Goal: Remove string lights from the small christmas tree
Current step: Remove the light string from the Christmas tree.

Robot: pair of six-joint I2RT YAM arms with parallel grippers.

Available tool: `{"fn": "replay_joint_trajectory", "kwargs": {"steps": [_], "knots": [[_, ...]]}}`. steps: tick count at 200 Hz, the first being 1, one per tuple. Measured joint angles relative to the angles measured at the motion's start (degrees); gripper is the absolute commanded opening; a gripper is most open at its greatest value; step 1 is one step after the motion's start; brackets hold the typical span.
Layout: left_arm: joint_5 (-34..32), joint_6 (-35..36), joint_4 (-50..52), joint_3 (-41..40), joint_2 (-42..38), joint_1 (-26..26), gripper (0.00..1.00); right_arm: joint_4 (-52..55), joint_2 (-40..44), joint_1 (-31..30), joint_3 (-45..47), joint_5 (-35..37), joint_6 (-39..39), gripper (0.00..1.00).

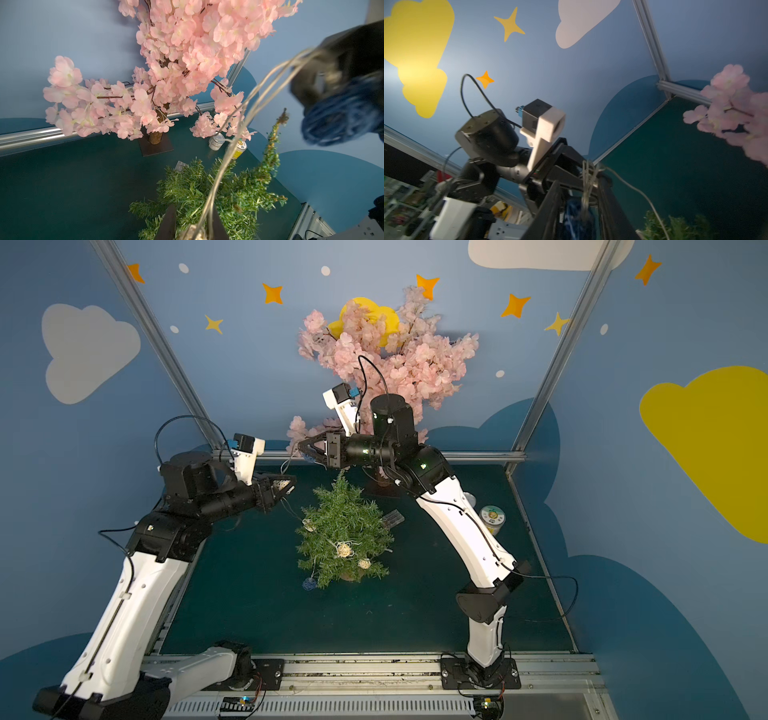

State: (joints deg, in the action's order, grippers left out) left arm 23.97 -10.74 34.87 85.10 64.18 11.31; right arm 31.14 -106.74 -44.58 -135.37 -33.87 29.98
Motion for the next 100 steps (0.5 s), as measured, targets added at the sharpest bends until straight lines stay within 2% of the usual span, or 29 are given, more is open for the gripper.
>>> {"fn": "replay_joint_trajectory", "kwargs": {"steps": [23, 100], "knots": [[0.09, -0.48, 2.01, 1.18, -2.12, 0.13, 0.13, 1.44, 0.00, -0.02, 0.22, 0.42, -1.70, 0.60], [0.48, -3.72, 5.05, 1.55, -6.45, 3.54, 0.13, 4.37, 3.56, -0.04, 3.04, 2.08, -4.55, 0.64]]}}
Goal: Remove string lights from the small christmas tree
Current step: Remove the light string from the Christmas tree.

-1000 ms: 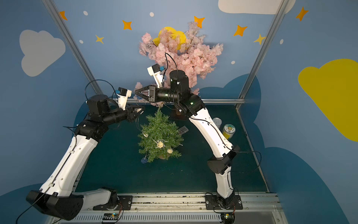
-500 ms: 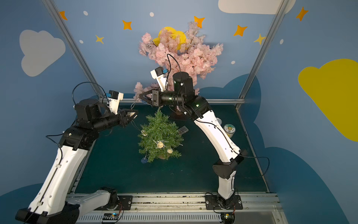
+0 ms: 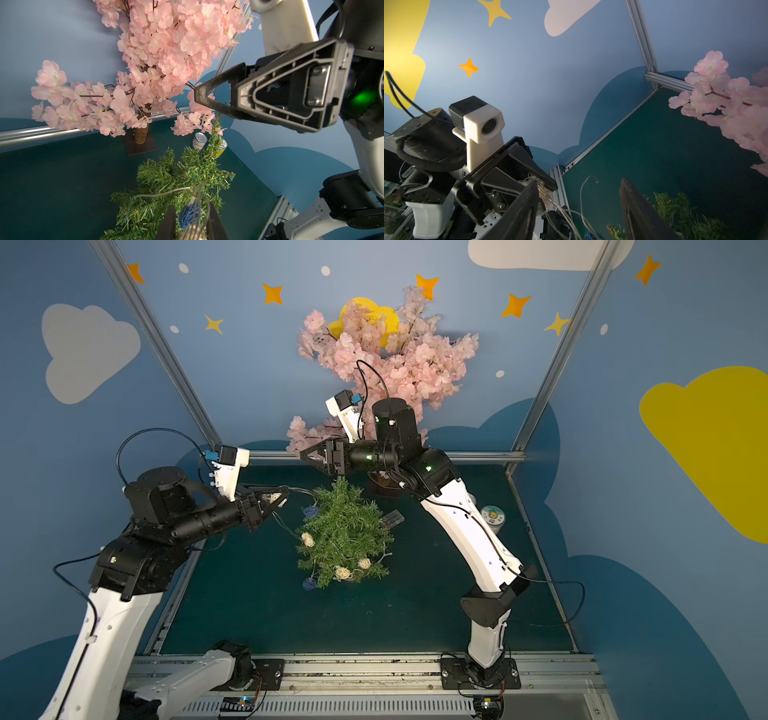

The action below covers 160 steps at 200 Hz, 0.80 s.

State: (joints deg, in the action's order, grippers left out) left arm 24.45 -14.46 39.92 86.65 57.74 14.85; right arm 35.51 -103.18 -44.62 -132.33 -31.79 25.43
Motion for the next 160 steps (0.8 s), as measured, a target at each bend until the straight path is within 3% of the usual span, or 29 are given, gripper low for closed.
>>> {"fn": "replay_joint_trajectory", "kwargs": {"steps": [74, 118, 160], "knots": [[2.47, -4.15, 1.86, 5.46, 0.15, 3.23, 0.13, 2.27, 11.32, -0.02, 13.09, 0.90, -5.66, 0.70], [6.08, -9.31, -0.57, 8.50, 0.83, 6.08, 0.13, -0.85, 23.02, -1.16, 30.36, -0.90, -10.16, 0.75], [7.50, -13.44, -4.79, 11.10, 3.76, 10.64, 0.13, -3.87, 30.34, -7.19, 43.28, 0.00, -15.10, 0.76]]}}
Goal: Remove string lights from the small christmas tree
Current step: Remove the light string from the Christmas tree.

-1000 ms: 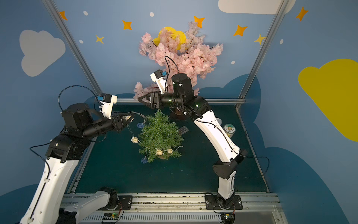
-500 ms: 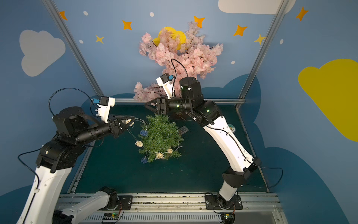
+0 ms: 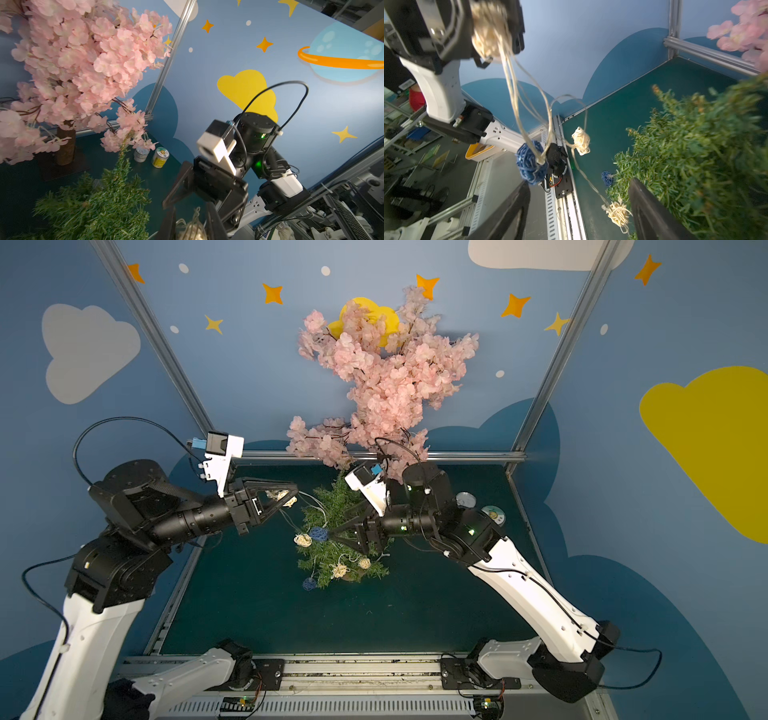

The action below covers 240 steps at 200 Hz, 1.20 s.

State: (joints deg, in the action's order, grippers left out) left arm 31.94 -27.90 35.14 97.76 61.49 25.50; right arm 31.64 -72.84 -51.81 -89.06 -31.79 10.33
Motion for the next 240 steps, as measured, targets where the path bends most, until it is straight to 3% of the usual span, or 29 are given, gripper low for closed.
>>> {"fn": "replay_joint_trajectory", "kwargs": {"steps": [37, 96, 179, 211, 227, 240], "knots": [[-1.07, -0.63, -1.22, 3.41, 4.00, 3.28, 0.13, -5.20, 2.97, -4.50, 8.17, 3.72, -1.75, 0.75], [-3.28, -2.12, -4.57, 9.46, 8.57, 6.23, 0.13, -23.34, 12.39, -7.61, 28.70, 15.10, -3.15, 0.75], [-5.31, -4.94, -10.73, 10.78, 12.94, 9.70, 0.13, -38.99, 12.59, -8.57, 30.86, 24.74, -5.05, 0.75], [-5.92, -5.38, -12.37, 10.80, 13.03, 9.92, 0.13, -42.36, 10.49, -8.57, 30.49, 25.18, -5.25, 0.65], [-6.08, -5.64, -12.87, 10.84, 13.07, 9.92, 0.13, -43.08, 8.63, -8.57, 29.90, 25.07, -5.31, 0.50], [-6.14, -5.95, -13.35, 10.84, 13.09, 9.92, 0.13, -43.52, 7.74, -8.59, 29.90, 25.05, -5.05, 0.32]]}}
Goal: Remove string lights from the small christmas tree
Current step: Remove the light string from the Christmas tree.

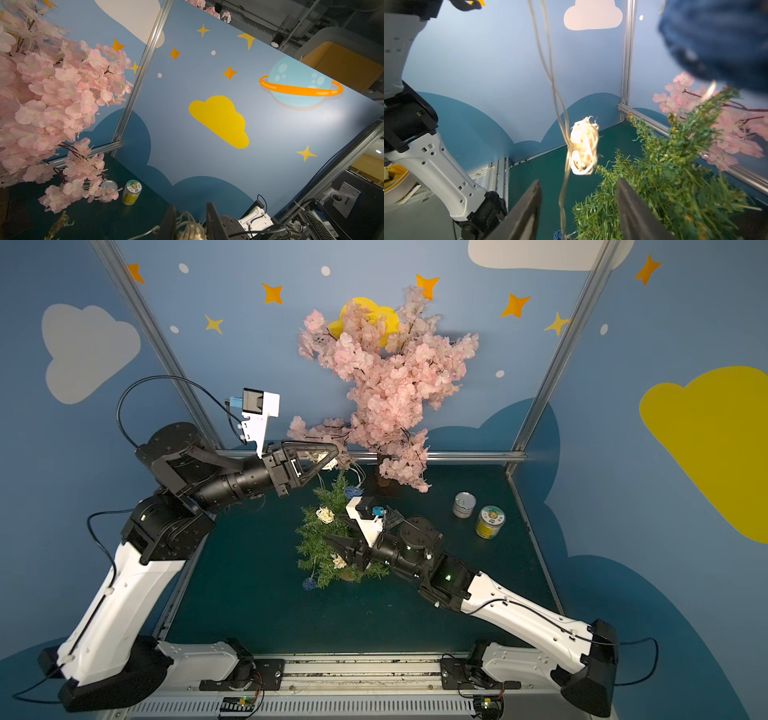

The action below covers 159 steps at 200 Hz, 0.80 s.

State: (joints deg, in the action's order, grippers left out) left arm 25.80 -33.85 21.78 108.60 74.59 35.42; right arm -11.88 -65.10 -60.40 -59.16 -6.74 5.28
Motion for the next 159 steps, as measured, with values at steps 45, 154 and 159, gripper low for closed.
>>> {"fn": "replay_joint_trajectory", "kwargs": {"steps": [45, 154, 159], "knots": [[-1.53, 0.68, -0.04, 0.00, -0.04, 0.00, 0.16, -0.72, 0.70, -0.09, 0.00, -0.15, 0.98, 0.00], [-8.11, 3.45, 2.89, -11.45, -6.78, 0.00, 0.81, 16.79, 15.85, 0.83, -3.04, 7.19, -1.46, 0.00], [-8.26, 3.08, 3.06, -11.89, -6.78, 0.00, 0.89, 17.86, 16.02, 1.22, -3.45, 7.61, -1.51, 0.00]]}}
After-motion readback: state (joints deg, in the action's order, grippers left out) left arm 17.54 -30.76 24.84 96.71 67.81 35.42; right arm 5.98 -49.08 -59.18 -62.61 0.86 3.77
